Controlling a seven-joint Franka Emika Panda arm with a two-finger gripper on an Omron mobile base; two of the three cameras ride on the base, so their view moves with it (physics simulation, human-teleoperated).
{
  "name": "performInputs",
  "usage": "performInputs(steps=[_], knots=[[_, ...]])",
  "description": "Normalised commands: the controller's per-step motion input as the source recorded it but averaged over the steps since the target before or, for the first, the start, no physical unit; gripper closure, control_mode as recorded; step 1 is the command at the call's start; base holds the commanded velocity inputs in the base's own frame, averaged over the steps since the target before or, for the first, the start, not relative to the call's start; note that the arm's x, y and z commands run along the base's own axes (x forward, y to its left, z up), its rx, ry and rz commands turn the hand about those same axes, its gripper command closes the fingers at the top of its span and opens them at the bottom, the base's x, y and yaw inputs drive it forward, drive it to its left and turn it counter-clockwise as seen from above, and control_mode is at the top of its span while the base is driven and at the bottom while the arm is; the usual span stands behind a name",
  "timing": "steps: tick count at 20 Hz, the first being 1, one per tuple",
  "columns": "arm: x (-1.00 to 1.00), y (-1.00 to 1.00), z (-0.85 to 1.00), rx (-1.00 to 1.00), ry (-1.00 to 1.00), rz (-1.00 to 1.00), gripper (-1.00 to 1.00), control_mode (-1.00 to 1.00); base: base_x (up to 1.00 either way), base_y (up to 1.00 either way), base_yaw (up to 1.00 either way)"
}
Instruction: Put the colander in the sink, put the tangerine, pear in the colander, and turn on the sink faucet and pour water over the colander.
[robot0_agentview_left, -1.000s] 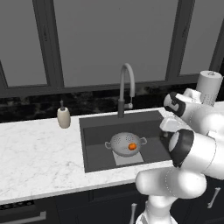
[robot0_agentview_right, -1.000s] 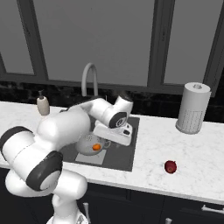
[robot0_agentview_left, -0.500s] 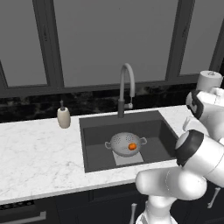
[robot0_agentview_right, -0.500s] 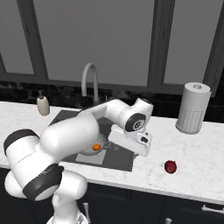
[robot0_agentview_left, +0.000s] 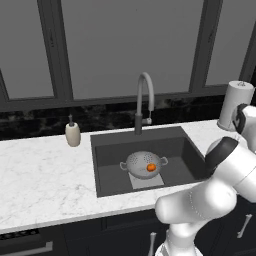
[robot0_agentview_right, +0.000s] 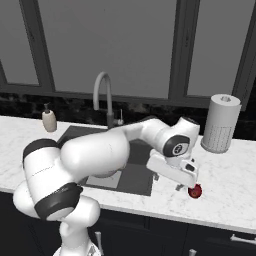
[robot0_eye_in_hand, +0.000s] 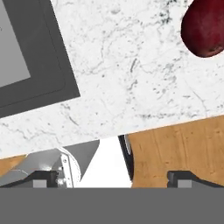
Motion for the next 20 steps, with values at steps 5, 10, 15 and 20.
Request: performInputs(steps=[5, 10, 15, 20], knots=[[0.01, -0.4, -0.05, -0.17, 0.0, -0.07, -1.0, -1.0, 0.0, 0.0, 0.0], [0.04, -0.31, -0.23, -0.09, -0.03, -0.01, -1.0, -1.0, 0.0, 0.0, 0.0], [0.15, -0.01, -0.39, 0.0, -0.21, 0.0, -1.0, -1.0, 0.0, 0.0, 0.0], [0.25, -0.13, -0.27, -0.01, -0.18, 0.0, -1.0, -1.0, 0.0, 0.0, 0.0]])
